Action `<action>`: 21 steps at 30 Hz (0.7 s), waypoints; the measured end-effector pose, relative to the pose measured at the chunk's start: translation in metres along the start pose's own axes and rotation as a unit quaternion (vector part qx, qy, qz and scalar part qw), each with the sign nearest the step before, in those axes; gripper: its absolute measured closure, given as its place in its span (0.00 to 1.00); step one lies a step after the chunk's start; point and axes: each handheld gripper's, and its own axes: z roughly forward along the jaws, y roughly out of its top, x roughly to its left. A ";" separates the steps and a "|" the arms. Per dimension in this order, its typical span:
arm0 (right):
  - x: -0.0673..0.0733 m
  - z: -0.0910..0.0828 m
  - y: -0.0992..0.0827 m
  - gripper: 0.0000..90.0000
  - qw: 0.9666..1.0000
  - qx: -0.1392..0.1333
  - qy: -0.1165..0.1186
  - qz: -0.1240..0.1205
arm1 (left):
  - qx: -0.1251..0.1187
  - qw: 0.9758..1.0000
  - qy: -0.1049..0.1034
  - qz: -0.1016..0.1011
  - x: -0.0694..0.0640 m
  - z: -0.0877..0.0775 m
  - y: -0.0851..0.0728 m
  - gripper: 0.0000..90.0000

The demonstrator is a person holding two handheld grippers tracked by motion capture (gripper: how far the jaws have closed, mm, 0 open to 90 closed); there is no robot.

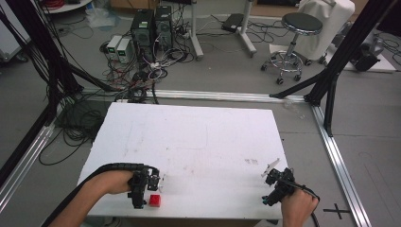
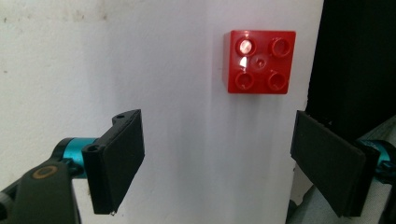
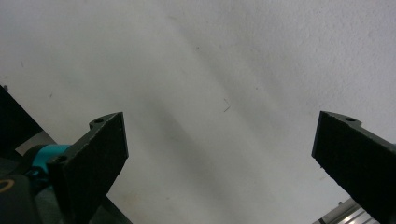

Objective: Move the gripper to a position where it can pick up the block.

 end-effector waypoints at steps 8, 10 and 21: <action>0.000 0.000 0.000 0.03 1.000 0.000 0.001 0.001 | -0.002 1.000 -0.005 0.006 -0.005 0.004 0.009 0.20; 0.000 0.000 0.000 0.03 1.000 0.000 0.002 -0.001 | -0.002 1.000 -0.007 0.007 -0.006 0.006 0.011 0.20; 0.000 0.000 0.000 0.03 1.000 0.000 0.002 0.000 | -0.002 1.000 -0.012 0.018 -0.014 0.016 0.022 0.20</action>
